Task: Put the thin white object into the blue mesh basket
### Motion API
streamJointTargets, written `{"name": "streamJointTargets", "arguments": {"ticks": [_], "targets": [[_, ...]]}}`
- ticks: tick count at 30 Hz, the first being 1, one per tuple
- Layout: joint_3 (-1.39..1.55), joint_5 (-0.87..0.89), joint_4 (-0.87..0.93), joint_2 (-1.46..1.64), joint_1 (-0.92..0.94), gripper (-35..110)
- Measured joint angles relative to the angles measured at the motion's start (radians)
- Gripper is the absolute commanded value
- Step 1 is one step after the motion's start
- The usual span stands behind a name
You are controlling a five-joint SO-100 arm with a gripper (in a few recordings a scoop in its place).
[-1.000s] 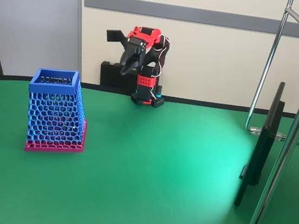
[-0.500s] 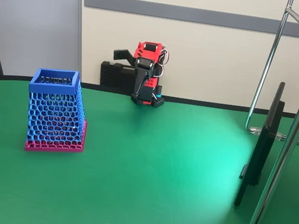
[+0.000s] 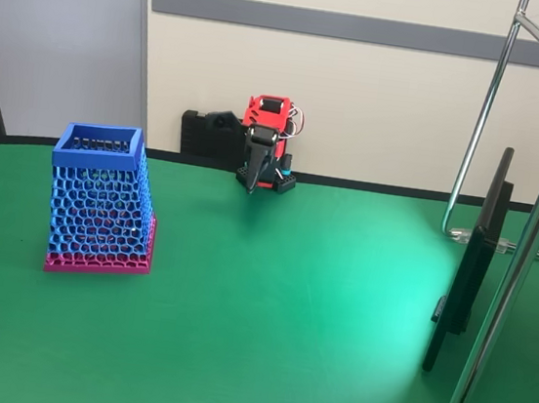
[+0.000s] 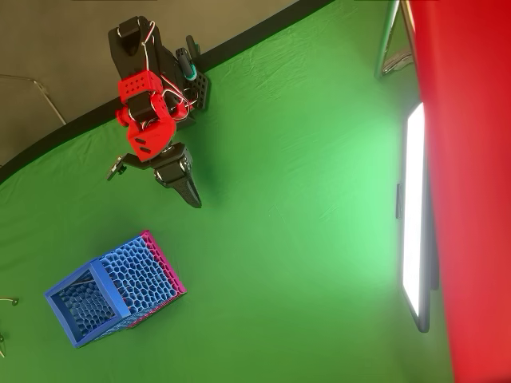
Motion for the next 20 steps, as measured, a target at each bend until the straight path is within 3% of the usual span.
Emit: {"name": "streamJointTargets", "arguments": {"ticks": [20], "targets": [[0.003, -0.078, 0.081, 0.012, -0.008, 1]]}}
